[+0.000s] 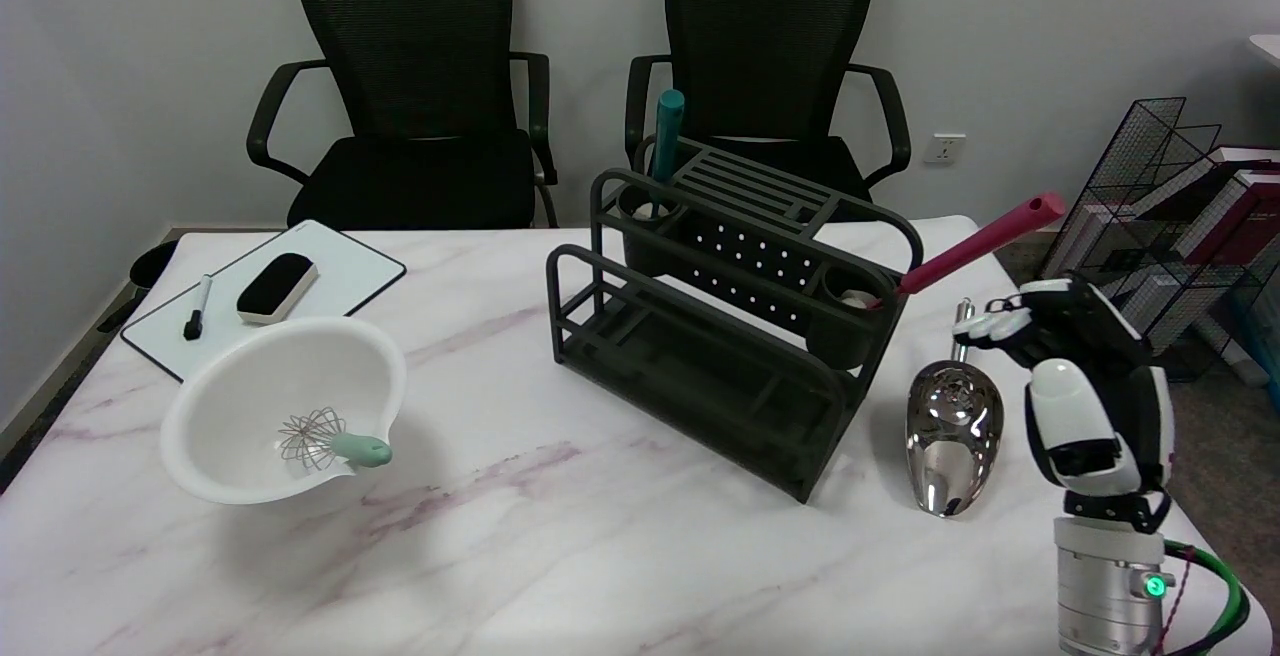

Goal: Pick up the pink sponge bottle brush.

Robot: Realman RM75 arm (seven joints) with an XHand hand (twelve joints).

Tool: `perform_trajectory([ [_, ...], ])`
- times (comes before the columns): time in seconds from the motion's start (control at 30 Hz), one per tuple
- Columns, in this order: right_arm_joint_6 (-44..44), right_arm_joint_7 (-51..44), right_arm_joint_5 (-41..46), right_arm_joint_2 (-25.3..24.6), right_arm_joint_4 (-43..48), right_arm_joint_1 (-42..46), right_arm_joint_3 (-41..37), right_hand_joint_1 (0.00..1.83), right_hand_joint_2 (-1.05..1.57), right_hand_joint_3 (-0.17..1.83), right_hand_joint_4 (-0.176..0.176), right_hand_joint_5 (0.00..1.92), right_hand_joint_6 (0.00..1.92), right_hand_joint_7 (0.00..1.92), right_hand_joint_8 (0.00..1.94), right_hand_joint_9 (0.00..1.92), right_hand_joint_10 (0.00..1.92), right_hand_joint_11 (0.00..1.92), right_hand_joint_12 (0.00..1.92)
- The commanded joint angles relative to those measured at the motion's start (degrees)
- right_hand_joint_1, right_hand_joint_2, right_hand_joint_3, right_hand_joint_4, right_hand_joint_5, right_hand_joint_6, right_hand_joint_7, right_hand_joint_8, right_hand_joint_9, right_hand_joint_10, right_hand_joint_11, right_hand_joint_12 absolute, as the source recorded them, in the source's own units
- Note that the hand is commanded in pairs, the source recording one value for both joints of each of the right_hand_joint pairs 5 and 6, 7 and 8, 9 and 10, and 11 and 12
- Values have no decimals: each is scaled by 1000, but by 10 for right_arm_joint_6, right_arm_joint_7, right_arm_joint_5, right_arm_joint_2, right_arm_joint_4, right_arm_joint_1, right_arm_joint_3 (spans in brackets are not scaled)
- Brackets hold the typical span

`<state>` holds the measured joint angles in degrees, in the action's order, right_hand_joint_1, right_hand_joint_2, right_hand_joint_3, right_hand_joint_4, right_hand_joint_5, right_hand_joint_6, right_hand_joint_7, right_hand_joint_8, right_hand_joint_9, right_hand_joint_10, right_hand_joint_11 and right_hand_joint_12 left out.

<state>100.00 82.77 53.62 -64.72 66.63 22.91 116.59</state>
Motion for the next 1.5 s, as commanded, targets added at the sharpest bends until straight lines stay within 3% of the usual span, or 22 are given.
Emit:
perform_trajectory([
  [0.03, 27, 73, 114, 34, -99, -34, -7, 922, 378, 1164, 0, 821, 821, 1063, 1063, 969, 969, 940, 940],
  [0.2, -11, 81, 141, 55, -137, -81, -7, 927, 369, 1085, 0, 776, 776, 920, 920, 814, 814, 836, 836],
  [0.73, -135, 86, 236, 67, -219, -123, -32, 976, 270, 1019, 0, 594, 594, 765, 765, 685, 685, 749, 749],
  [1.0, -174, 89, 205, 64, -206, -147, -27, 988, 127, 1031, 0, 306, 306, 623, 623, 584, 584, 665, 665],
  [1.27, -200, 89, 146, 59, -144, -163, -32, 987, 123, 1021, 0, 253, 253, 601, 601, 572, 572, 639, 639],
  [1.5, -165, 110, 121, 58, -138, -160, -30, 997, 33, 1063, 0, 151, 151, 579, 579, 500, 500, 345, 345],
])
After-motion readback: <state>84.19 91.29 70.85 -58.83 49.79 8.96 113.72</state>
